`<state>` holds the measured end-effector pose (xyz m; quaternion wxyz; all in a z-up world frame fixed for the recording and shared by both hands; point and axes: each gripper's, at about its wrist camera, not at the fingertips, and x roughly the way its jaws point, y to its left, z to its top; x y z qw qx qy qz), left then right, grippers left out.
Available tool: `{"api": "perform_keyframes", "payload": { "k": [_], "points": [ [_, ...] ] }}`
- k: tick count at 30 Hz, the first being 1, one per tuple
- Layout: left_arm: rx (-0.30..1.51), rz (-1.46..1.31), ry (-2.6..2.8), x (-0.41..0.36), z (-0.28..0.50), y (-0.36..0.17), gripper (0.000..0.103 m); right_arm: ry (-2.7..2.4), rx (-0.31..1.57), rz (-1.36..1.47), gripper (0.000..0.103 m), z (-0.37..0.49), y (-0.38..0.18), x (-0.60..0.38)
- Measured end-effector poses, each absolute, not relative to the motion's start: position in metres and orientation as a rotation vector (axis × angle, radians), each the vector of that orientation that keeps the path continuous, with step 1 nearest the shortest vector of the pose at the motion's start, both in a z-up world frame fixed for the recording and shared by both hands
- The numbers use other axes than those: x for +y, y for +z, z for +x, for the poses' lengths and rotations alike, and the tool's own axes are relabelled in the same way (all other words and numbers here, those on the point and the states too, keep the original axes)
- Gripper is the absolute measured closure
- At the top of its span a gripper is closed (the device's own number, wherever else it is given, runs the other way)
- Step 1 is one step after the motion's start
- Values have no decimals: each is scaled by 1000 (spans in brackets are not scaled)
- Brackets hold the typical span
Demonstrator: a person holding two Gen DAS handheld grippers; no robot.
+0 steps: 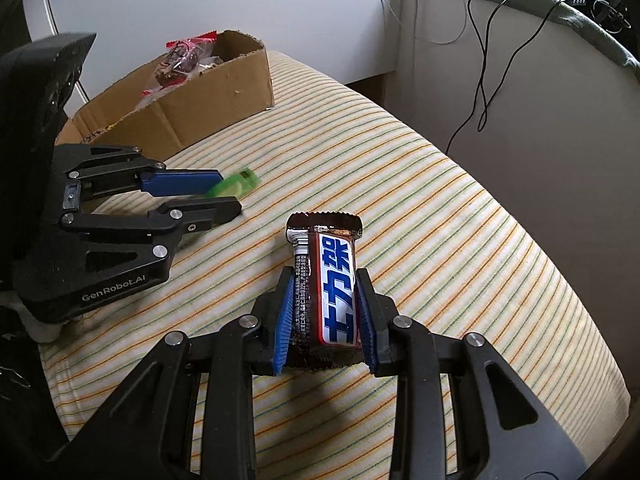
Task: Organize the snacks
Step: 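Lift Snickers bar with right tool while left tool grasps the green candy packet, then carry green packet over box with left tool while right tool carries Snickers bar there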
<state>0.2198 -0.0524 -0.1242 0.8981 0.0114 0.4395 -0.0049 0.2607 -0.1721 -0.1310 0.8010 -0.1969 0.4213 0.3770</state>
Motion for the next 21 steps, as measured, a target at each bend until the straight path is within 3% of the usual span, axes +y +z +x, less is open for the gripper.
{"api": "perform_keyframes", "payload": {
  "k": [10, 21],
  "points": [
    [876, 11, -74, -55, 206, -118, 82, 730, 916, -372, 73, 256, -128, -181],
    [784, -13, -115, -48, 164, -78, 82, 658, 891, -342, 74, 228, -102, -177]
  ]
}}
